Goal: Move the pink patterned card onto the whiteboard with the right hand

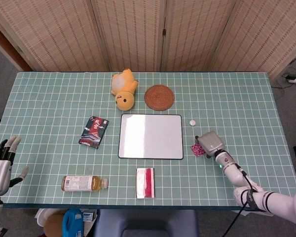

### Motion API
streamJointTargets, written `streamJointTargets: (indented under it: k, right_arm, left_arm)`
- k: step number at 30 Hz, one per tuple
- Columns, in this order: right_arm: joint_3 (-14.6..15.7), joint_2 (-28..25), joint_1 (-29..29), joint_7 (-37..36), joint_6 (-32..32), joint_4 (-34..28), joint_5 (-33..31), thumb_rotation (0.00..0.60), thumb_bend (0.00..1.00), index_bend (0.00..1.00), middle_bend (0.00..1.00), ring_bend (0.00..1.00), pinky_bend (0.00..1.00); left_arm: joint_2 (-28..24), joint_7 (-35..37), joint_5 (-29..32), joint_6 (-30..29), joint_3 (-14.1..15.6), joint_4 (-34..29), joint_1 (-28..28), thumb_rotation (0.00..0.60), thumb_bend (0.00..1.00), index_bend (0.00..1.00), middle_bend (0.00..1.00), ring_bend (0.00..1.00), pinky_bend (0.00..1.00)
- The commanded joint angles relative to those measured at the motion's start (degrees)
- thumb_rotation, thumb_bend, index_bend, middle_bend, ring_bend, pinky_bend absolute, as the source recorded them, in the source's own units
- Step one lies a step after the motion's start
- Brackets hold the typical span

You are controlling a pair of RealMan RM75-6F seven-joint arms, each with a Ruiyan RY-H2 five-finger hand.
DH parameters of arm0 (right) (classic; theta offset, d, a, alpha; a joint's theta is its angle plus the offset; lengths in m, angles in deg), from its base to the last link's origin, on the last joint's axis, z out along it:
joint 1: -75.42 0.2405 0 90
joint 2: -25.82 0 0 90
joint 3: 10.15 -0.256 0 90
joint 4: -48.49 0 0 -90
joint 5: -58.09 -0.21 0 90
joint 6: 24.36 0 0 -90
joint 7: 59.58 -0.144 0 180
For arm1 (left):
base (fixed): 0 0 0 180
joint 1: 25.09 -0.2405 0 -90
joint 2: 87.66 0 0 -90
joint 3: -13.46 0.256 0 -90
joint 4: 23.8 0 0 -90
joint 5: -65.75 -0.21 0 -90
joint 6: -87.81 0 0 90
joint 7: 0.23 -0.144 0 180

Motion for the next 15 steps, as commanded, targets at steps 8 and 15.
streamJointTargets:
  k: [8, 15]
  right_arm:
    - [0.21, 0.12, -0.34, -1.04, 1.09, 0.18, 1.31, 0.6, 0.21, 0.39, 1.0, 1.0, 1.0]
    - [0.3, 0.33, -0.61, -1.69, 1.71, 0.56, 2.34, 0.6, 0.22, 0.42, 1.0, 1.0, 1.0]
  left_arm:
    - [0.11, 0.12, 0.05, 0.22, -0.03, 0.21, 0.09, 0.6, 0.28, 0.05, 0.07, 0.07, 0.05]
    - [0.12, 0.07, 0.01, 0.32, -0.04, 0.2, 0.17, 0.6, 0.28, 0.05, 0.07, 0.07, 0.05]
